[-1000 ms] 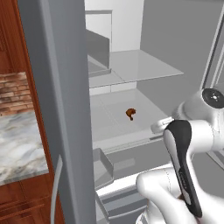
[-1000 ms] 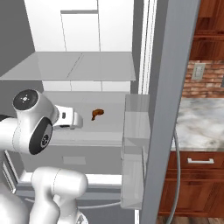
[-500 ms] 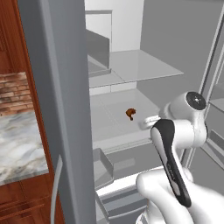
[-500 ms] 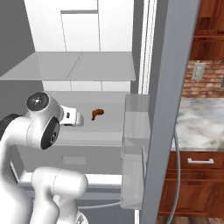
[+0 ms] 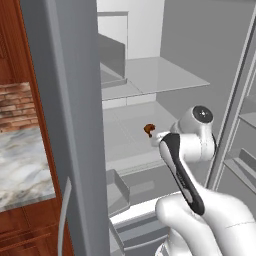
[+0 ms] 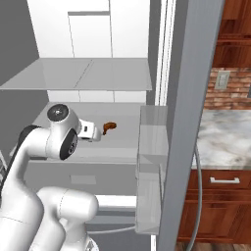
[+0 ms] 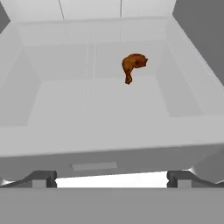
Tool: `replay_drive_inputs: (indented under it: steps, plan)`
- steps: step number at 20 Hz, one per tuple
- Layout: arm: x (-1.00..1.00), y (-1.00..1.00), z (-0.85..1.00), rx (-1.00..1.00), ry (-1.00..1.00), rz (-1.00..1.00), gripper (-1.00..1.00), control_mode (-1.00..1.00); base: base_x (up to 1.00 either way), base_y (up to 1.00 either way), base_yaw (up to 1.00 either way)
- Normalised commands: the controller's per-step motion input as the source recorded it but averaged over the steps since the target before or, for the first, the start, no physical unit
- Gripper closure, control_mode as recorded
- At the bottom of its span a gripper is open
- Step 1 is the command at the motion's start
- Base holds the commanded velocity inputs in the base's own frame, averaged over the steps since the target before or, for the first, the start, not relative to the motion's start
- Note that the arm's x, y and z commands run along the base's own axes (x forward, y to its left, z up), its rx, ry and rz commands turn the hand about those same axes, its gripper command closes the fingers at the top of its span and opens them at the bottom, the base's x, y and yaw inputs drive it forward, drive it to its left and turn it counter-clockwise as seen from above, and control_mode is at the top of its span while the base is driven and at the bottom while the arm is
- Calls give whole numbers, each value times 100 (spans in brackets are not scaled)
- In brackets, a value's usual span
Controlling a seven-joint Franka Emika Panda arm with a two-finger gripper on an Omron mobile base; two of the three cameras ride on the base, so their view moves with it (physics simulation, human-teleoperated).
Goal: Place one mushroom and one chicken drumstick in each tupperware on the nearby counter, to pack two identical lunches.
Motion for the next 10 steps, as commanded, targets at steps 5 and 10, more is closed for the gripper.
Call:
replay_drive_inputs:
  steps: [5, 10]
  plan:
    - [66, 0, -18, 0, 11, -7, -100, -100, 0, 0, 0]
    - [62, 0, -21, 0, 5, -6, -100, -100, 0, 0, 0]
